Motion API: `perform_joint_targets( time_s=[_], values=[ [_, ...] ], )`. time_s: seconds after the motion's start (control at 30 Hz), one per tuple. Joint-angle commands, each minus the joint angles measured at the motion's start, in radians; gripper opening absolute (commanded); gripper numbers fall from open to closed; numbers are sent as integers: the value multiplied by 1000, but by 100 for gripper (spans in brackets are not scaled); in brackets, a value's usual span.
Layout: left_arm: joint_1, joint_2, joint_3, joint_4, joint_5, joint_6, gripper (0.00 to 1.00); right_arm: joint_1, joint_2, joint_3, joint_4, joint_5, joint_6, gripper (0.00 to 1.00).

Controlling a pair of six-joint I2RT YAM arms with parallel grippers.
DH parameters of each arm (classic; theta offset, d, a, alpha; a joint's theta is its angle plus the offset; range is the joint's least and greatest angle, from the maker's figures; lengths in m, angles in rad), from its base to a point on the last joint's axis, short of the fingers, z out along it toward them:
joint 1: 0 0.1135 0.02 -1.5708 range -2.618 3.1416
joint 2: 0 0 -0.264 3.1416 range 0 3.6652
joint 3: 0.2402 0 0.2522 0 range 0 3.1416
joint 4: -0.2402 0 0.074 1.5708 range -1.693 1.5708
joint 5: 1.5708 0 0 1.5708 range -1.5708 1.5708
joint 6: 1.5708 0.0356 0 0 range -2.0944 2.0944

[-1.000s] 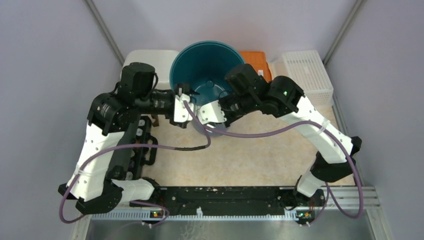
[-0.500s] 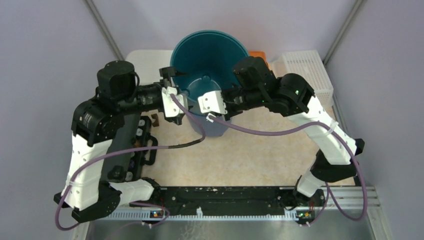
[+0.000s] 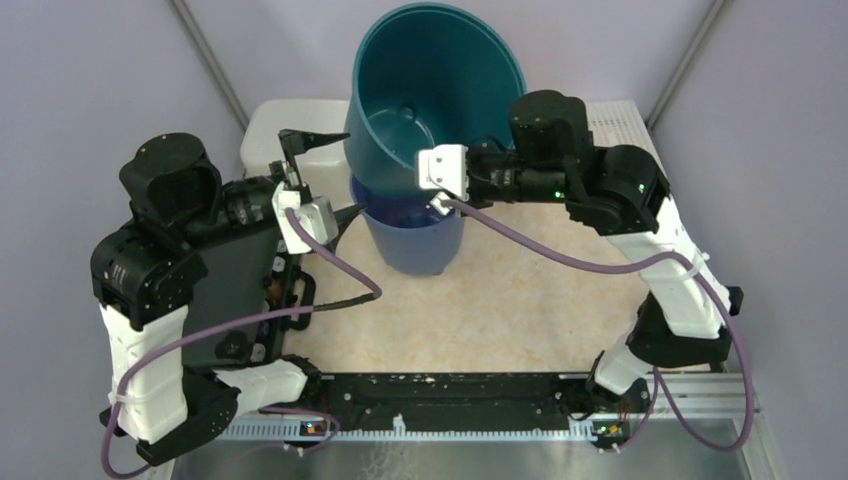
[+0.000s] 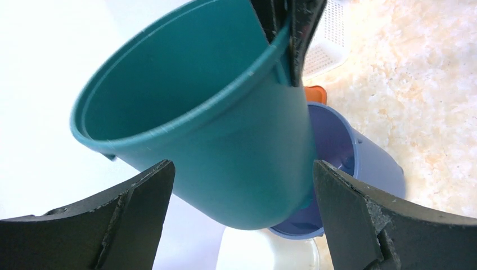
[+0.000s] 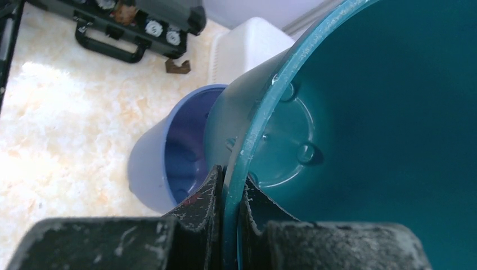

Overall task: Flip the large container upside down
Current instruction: Pick up the container from the container, then place the container at the center of the board.

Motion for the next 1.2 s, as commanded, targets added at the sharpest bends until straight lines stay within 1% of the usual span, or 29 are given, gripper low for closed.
perform_joint_targets(
  time_s=[0.0,0.17,0.27,0.47,0.57,0.87,1.03,1.17],
  values=[
    [10,-5,16,5,40,-15,99,-2,-78,97,192,58,2,0],
    [14,-2,-3,-18,85,2,99,-36,-106,123,238,96,28,0],
    [15,0,-27,-27,102,15,99,-81,-134,122,280,131,48,0],
    [15,9,-98,-20,109,31,99,-182,-230,58,364,212,92,0],
    [15,20,-145,7,107,18,99,-245,-291,-18,406,243,116,0],
    [14,78,-284,108,90,-23,99,-396,-456,-332,501,315,170,0],
    [9,106,-342,116,118,-15,99,-446,-525,-458,525,321,209,0],
    [-4,116,-382,81,146,25,99,-477,-562,-548,534,302,249,0]
  ],
)
